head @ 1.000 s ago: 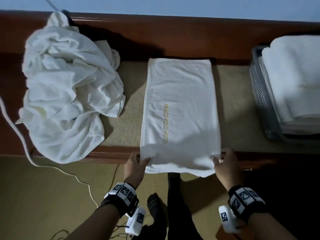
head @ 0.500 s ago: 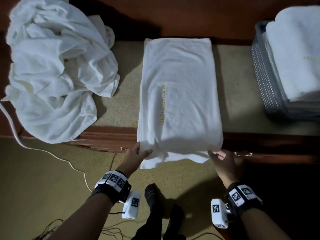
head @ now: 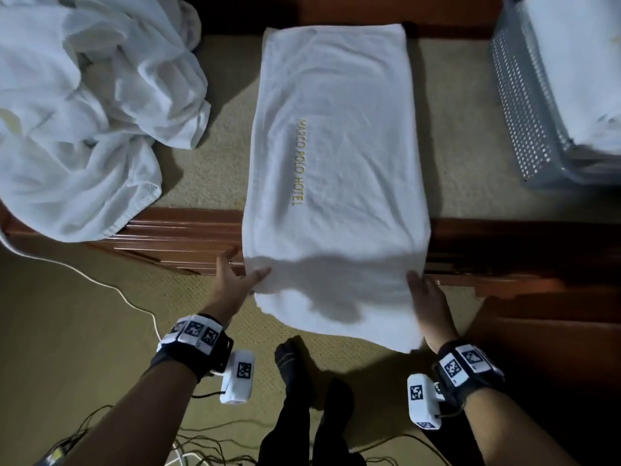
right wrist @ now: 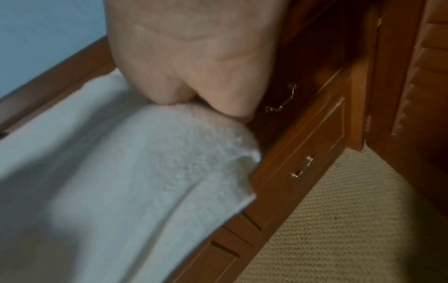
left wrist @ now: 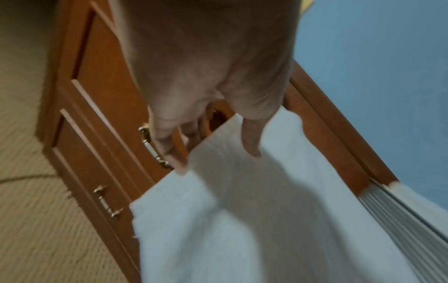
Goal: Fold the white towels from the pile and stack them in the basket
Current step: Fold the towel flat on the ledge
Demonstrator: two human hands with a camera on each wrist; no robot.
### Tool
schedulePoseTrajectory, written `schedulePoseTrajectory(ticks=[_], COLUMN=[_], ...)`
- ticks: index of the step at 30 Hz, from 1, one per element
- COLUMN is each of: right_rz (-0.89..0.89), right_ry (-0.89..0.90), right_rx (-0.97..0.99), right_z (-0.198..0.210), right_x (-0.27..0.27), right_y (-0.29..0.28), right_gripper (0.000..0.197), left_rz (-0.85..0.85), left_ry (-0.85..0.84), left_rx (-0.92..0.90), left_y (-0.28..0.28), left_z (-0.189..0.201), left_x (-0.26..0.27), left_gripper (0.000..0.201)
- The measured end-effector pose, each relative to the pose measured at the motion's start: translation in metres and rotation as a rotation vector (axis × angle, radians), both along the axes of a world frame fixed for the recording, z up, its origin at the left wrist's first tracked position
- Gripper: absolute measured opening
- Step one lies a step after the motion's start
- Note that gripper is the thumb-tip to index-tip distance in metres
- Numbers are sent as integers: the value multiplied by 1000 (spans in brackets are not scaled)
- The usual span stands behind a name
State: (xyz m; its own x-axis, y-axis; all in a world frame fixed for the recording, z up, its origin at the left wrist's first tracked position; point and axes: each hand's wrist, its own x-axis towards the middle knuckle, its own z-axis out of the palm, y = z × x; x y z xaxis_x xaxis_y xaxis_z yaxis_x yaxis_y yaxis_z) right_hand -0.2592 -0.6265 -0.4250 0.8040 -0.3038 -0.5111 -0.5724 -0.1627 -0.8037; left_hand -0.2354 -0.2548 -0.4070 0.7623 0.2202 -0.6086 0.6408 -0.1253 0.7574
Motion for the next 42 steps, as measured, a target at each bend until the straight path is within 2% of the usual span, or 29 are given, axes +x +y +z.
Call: schedulePoseTrajectory(ticks=[1, 2, 4, 7, 10, 11, 13, 16, 17, 19, 21, 24, 26, 28, 29, 31, 32, 35, 38, 40, 42], right_rz=[10, 2, 3, 157, 306, 299, 193, 94, 86, 69, 66, 55, 63, 113, 132, 166, 186, 250, 371, 468, 640], right_ry=[24, 46, 69, 37, 78, 82, 87, 103, 119, 168, 183, 142, 136, 157, 182, 234, 252, 215, 101, -35, -240], right_rx=[12, 40, 135, 190, 201, 237, 353, 369, 330, 274, 255, 188, 190, 175, 122, -45, -154, -408, -441, -392, -370], right_z=[1, 1, 7, 15, 17, 18, 22, 23, 20, 17, 18, 28, 29, 24, 19, 14, 13, 23, 36, 43, 53], right_x=[-2, -4, -8, -20, -34, -37, -42, -52, -57, -67, -72, -76, -82, -92, -93, -90, -87, -78, -71, -69, -71], right_y=[1, 0, -2, -6, -11, -12, -14, -10, -6, 0, 2, 2, 0, 0, -1, 2, 4, 16, 35, 53, 75], right_gripper=[61, 55, 53, 76, 76, 75, 87, 96, 90, 62, 36, 23, 28, 42, 45, 36, 32, 47, 59, 66, 85], left_rz=[-26, -89, -226, -285, -262, -238, -211, -288, -324, -386, -409, -323, -213, -157, -142, -109, -86, -127, -180, -135, 6], left_ry=[56, 97, 131, 47, -71, -96, -97, -11, 12, 52, 103, 67, 56, 44, 35, -10, -38, -51, -31, -53, -52], left_rx=[-93, -173, -246, -211, -209, -234, -278, -279, -268, -213, -137, -160, -212, -101, 27, 290, 362, 450, 536, 423, 42], left_y=[0, 0, -1, -2, -6, -8, -8, -12, -14, -17, -14, -1, -1, -8, -13, -19, -22, -25, -26, -29, -39], left_z=[-4, -6, -7, -8, 1, 5, 14, 29, 31, 35, 35, 38, 40, 40, 39, 40, 44, 53, 55, 61, 76], left_x=[0, 1, 3, 9, 11, 9, 2, -22, -33, -56, -73, -88, -95, -99, -100, -99, -98, -98, -100, -100, -97], left_gripper=[76, 76, 74, 80, 69, 69, 66, 65, 58, 38, 42, 47, 55, 61, 51, 33, 27, 19, 21, 24, 21])
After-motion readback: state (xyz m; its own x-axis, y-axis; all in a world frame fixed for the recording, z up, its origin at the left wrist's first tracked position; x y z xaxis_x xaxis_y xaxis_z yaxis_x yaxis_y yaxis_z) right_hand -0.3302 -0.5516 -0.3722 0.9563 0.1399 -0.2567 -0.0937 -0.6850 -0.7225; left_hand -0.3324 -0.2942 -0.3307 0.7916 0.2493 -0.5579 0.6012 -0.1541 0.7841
